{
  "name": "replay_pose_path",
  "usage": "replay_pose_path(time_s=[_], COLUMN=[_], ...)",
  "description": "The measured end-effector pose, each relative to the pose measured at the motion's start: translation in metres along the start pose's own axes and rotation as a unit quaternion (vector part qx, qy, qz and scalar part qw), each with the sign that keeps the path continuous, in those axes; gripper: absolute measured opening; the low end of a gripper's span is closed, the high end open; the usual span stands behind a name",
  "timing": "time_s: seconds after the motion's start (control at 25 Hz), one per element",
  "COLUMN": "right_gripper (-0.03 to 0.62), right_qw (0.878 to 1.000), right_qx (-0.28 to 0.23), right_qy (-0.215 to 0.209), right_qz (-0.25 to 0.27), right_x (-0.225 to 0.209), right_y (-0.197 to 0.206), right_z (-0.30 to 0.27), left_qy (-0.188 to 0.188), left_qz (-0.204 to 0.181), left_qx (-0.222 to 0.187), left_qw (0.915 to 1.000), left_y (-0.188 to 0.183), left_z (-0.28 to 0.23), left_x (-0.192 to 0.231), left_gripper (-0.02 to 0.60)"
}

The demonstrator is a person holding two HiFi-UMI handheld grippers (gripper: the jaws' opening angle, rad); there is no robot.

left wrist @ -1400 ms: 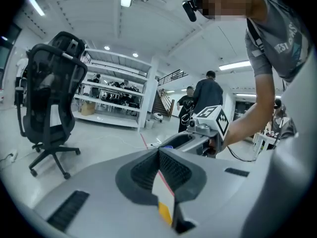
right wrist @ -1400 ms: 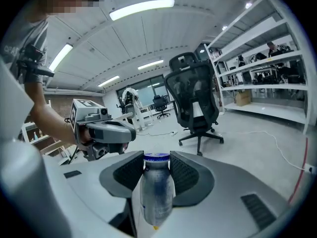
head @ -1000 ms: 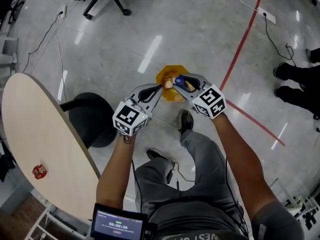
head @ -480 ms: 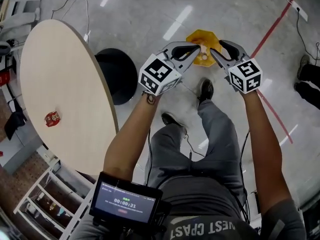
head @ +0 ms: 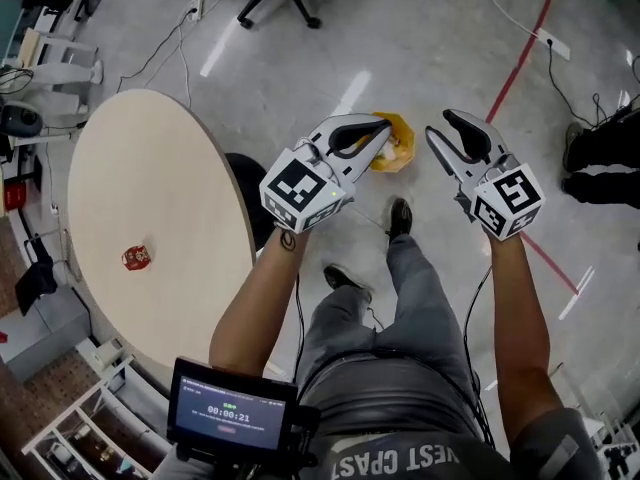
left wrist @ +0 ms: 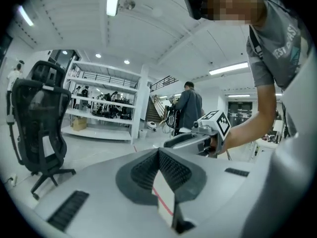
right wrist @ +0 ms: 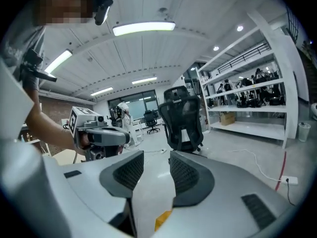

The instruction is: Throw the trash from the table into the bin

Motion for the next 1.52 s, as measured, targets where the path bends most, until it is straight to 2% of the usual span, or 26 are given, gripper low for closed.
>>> replay_pose_path(time_s=[0.12,0.2,0.24,0.4,0.52,0.6,0.72,1.0,1.16,1.52], right_gripper=[0.164,0.025,0.011,0.011,0.011,0.011,0.011,0.011,0.011,0.011], right_qw=[1.000,0.999,0.998,0.995,0.994,0.993,0.990,0.984,0.982,0.978], right_qx=[-0.022,-0.040,-0.050,-0.073,-0.076,-0.077,-0.084,-0.096,-0.094,-0.086], right_qy=[-0.001,0.006,0.009,0.030,0.037,0.039,0.040,0.038,0.029,0.007], right_qz=[0.017,0.034,0.042,0.067,0.076,0.085,0.106,0.148,0.162,0.189], right_x=[0.019,0.035,0.045,0.088,0.122,0.143,0.169,0.213,0.226,0.278], right_y=[-0.031,-0.052,-0.067,-0.126,-0.156,-0.167,-0.181,-0.219,-0.223,-0.247], right_z=[0.020,0.037,0.048,0.084,0.106,0.120,0.138,0.151,0.139,0.112], left_qy=[0.002,0.003,0.005,0.015,0.007,-0.003,-0.010,-0.020,-0.026,-0.050], left_qz=[-0.016,-0.028,-0.035,-0.076,-0.091,-0.096,-0.103,-0.122,-0.124,-0.128], left_qx=[-0.025,-0.042,-0.050,-0.082,-0.099,-0.109,-0.145,-0.173,-0.192,-0.202], left_qw=[0.9995,0.9987,0.9981,0.9937,0.9909,0.9895,0.9841,0.9771,0.9731,0.9697], left_y=[-0.029,-0.050,-0.064,-0.125,-0.155,-0.165,-0.179,-0.207,-0.209,-0.215], left_z=[0.014,0.026,0.034,0.074,0.117,0.144,0.177,0.221,0.238,0.304], left_x=[-0.011,-0.022,-0.029,-0.056,-0.073,-0.087,-0.107,-0.130,-0.128,-0.124], left_gripper=[0.041,0.041,0.041,0.041,0.041,0.041,0.041,0.041,0.041,0.041])
Point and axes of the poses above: the fingertips, and each gripper's own axes: z backward along the fingers, x to its left, y out of its underside, the point moved 8 cm from there along z, backward along the fingers, and after that the axes turned 9 degrees about -y, right-handed, at the moved point
